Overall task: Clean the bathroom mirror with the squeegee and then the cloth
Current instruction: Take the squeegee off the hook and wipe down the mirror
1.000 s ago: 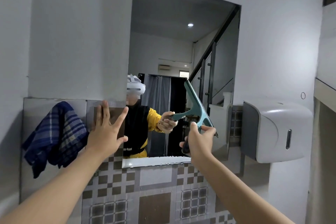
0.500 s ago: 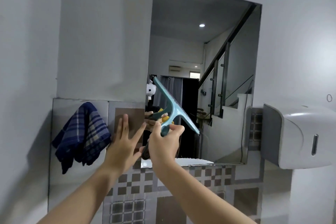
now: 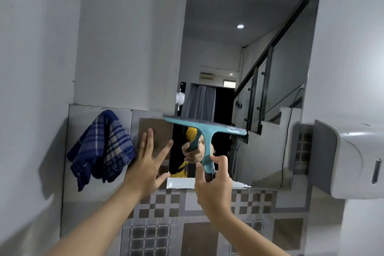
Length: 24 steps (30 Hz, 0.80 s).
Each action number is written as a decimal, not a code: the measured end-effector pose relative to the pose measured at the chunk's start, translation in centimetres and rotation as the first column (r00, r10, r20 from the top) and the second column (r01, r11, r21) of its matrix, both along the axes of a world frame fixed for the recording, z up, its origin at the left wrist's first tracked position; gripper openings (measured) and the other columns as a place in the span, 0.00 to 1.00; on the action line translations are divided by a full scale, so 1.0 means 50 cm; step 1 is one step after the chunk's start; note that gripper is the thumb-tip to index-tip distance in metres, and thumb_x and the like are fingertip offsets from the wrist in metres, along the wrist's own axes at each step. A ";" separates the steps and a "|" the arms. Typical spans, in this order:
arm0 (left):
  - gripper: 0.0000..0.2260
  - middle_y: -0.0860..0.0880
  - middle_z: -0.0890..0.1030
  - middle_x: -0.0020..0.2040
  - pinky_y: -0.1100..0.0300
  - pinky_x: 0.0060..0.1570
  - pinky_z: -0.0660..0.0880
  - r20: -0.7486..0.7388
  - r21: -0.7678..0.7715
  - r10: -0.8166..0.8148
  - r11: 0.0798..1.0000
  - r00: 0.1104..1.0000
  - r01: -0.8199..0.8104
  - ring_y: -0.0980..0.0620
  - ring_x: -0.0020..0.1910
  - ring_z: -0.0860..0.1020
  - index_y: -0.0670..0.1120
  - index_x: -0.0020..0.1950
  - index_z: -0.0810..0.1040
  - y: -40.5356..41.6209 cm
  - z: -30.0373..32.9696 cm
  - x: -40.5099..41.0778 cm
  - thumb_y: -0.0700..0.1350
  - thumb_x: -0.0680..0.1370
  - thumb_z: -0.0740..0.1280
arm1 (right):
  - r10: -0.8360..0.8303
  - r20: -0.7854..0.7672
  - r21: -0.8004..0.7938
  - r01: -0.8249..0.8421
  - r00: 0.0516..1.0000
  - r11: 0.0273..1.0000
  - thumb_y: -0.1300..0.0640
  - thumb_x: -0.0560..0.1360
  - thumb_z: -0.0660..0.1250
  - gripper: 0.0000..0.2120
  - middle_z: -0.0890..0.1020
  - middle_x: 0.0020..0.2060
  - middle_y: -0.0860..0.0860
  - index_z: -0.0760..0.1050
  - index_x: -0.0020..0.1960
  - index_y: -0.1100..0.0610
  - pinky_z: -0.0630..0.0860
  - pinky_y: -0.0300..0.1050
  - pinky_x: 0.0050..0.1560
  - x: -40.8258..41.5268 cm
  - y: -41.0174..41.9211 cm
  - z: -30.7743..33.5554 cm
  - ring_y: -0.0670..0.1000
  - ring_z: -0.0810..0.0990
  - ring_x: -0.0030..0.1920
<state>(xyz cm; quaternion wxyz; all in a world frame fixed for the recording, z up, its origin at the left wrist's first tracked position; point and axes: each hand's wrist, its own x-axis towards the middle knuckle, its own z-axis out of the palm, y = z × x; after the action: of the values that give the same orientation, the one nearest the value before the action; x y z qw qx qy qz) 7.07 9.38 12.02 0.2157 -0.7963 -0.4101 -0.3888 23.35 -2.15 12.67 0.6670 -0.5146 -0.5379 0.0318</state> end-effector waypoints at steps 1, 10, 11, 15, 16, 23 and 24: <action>0.43 0.43 0.30 0.74 0.44 0.63 0.68 0.008 -0.019 -0.003 1.000 1.000 0.003 0.39 0.73 0.35 0.60 0.75 0.42 -0.001 -0.001 0.001 0.57 0.72 0.69 | -0.015 0.048 0.018 0.015 0.999 1.000 0.56 0.75 0.69 0.11 0.74 0.29 0.49 0.66 0.48 0.46 0.72 0.40 0.23 0.015 -0.001 -0.002 0.44 0.69 0.24; 0.48 0.47 0.23 0.71 0.38 0.66 0.62 -0.006 -0.098 0.018 0.995 1.000 -0.019 0.43 0.71 0.28 0.64 0.72 0.34 -0.009 -0.010 0.003 0.60 0.69 0.70 | -0.132 0.352 0.046 0.124 0.927 0.991 0.55 0.73 0.72 0.13 0.75 0.24 0.48 0.74 0.55 0.53 0.73 0.48 0.23 0.163 -0.008 -0.001 0.51 0.71 0.23; 0.48 0.47 0.23 0.71 0.38 0.67 0.61 -0.006 -0.102 0.018 0.995 1.000 -0.018 0.43 0.71 0.28 0.65 0.72 0.34 -0.008 -0.010 0.004 0.60 0.69 0.70 | -0.143 0.371 0.048 0.135 0.917 0.990 0.54 0.73 0.73 0.14 0.76 0.25 0.49 0.74 0.56 0.52 0.74 0.51 0.24 0.177 -0.010 0.003 0.52 0.72 0.23; 0.48 0.47 0.22 0.71 0.38 0.68 0.58 -0.012 -0.120 0.025 0.992 1.000 -0.026 0.44 0.71 0.26 0.65 0.72 0.35 -0.010 -0.009 0.002 0.60 0.69 0.70 | -0.185 0.459 0.067 0.174 0.869 0.983 0.53 0.72 0.73 0.15 0.76 0.24 0.46 0.76 0.57 0.51 0.71 0.46 0.22 0.228 -0.016 0.017 0.48 0.71 0.22; 0.47 0.47 0.23 0.71 0.38 0.68 0.59 -0.010 -0.124 0.023 0.992 1.000 -0.024 0.45 0.70 0.26 0.64 0.72 0.35 -0.010 -0.009 0.001 0.60 0.69 0.70 | -0.201 0.484 0.077 0.188 0.851 0.979 0.53 0.72 0.73 0.15 0.75 0.24 0.45 0.76 0.57 0.51 0.68 0.42 0.21 0.240 -0.017 0.021 0.48 0.72 0.23; 0.48 0.46 0.25 0.72 0.38 0.66 0.60 -0.027 -0.117 0.045 0.992 0.999 -0.048 0.43 0.72 0.29 0.62 0.74 0.39 -0.010 -0.006 0.001 0.61 0.67 0.71 | -0.232 0.560 0.097 0.215 0.795 0.972 0.53 0.71 0.74 0.15 0.69 0.22 0.43 0.77 0.57 0.53 0.62 0.38 0.22 0.304 -0.023 0.032 0.45 0.64 0.20; 0.48 0.45 0.26 0.73 0.38 0.66 0.59 -0.028 -0.112 0.050 0.992 0.998 -0.053 0.42 0.72 0.30 0.62 0.74 0.40 -0.010 -0.007 0.001 0.61 0.67 0.71 | -0.236 0.566 0.098 0.220 0.790 0.971 0.53 0.71 0.75 0.15 0.68 0.22 0.43 0.77 0.56 0.53 0.61 0.37 0.22 0.315 -0.025 0.032 0.44 0.64 0.20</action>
<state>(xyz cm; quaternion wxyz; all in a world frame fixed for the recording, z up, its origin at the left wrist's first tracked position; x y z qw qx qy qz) 7.10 8.88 11.69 0.1855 -0.8013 -0.4489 -0.3493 39.08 -3.42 14.28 0.4797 -0.5523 -0.6478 -0.2124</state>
